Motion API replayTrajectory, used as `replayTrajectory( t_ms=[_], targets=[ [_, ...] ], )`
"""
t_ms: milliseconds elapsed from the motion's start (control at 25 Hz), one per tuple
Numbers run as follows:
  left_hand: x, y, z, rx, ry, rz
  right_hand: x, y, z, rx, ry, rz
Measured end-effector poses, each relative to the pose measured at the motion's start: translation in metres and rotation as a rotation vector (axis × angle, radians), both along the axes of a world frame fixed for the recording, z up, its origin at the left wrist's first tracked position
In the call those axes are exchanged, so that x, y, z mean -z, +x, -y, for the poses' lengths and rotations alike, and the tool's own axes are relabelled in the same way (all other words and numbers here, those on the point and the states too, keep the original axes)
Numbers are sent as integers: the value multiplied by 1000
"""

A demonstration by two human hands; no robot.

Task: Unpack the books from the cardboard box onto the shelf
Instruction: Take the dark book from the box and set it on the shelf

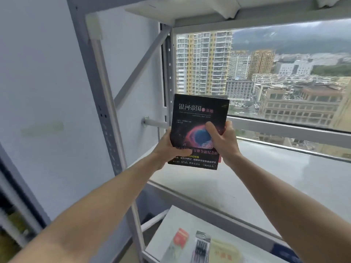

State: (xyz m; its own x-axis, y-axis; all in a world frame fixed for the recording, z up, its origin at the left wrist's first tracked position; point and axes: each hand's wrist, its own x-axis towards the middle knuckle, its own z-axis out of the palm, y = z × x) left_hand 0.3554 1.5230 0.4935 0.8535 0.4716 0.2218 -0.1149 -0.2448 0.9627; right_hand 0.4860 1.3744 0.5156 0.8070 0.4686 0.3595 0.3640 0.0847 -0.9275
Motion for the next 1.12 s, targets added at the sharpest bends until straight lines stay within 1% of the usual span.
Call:
replayTrajectory(
  t_ms=[160,320,440,600,680,800,880,960,1000,1040,1120],
  targets=[
    [20,29,-57,35,25,21,11,7,-39,34,-19,41],
    [45,44,-76,43,35,52,25,11,-52,56,-9,81],
    [56,50,-85,63,80,78,34,13,-57,42,19,98],
    [56,50,-87,167,-85,55,34,17,-65,33,-17,38],
    [54,49,-81,129,-101,11,35,20,-71,68,-21,39],
    [38,57,-82,97,-192,-94,32,33,-85,149,-12,33],
    [19,69,-93,112,-218,-237,23,54,-101,184,-66,-130],
    [3,81,-106,62,-209,-420,16,75,-115,212,-224,-369],
    [-2,87,-111,16,-179,-497,17,83,-121,232,-315,-435],
    [-3,91,-116,-31,-124,-557,21,90,-128,255,-401,-443],
    [-2,98,-121,-110,11,-632,29,102,-140,290,-507,-392]
  ],
)
